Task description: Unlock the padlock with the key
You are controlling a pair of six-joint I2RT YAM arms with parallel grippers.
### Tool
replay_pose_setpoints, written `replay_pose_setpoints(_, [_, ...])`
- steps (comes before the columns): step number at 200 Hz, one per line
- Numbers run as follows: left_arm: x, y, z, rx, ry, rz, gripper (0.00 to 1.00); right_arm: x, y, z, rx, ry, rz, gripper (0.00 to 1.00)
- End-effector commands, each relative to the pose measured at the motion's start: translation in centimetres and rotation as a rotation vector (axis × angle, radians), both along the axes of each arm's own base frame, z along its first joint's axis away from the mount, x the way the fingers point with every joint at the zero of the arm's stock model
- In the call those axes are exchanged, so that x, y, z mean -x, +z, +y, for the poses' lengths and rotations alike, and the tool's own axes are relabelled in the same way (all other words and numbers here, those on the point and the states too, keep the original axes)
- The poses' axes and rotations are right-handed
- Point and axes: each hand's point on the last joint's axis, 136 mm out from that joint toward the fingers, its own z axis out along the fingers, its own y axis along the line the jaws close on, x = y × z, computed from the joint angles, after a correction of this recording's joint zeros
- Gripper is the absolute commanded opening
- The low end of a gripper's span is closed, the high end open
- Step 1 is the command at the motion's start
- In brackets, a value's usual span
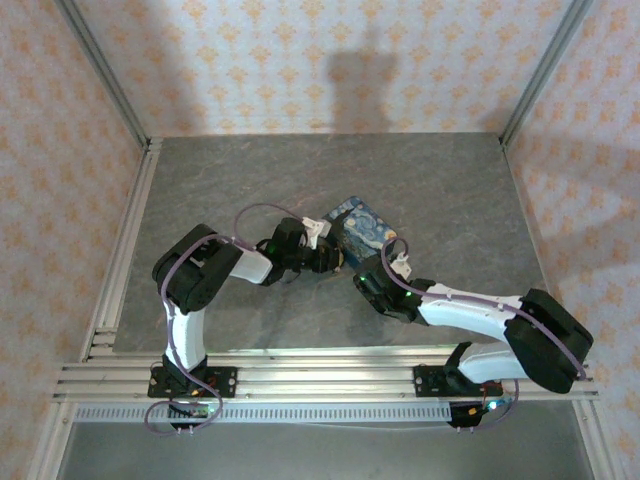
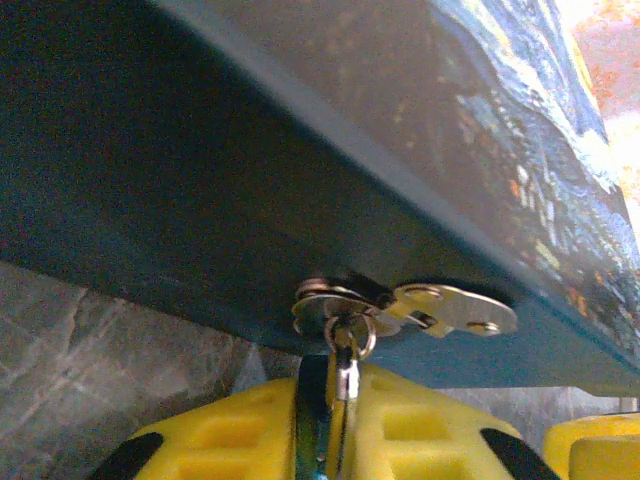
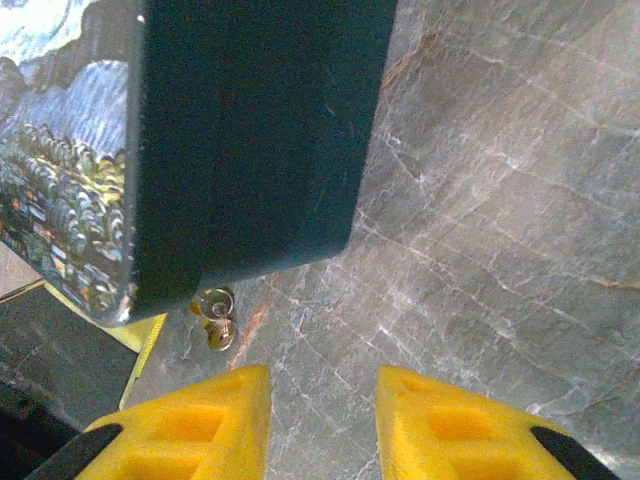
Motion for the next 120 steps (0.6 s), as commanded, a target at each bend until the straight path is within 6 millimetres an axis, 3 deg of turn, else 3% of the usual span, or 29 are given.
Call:
replay_pose_setpoints(1, [0.0,-3.7,1.6,-0.122,0.058,0.069,0.14,-0.4,0.4,-0.9,0.049,-0.02,-0.029,0.33])
replay_pose_setpoints(41, [0.0,-3.3,1.4,-0.103,0.05,0.064,0.0,-0.9,0.6,-1.5,0.028,-0.015,-0.036,0.33])
replay_pose_setpoints(120, [0.0,-0.4,-0.2,0.047,0.043,0.096,0.0,-3.5,2.6,-2.7,-0.05,0.096,-0.112,0.26])
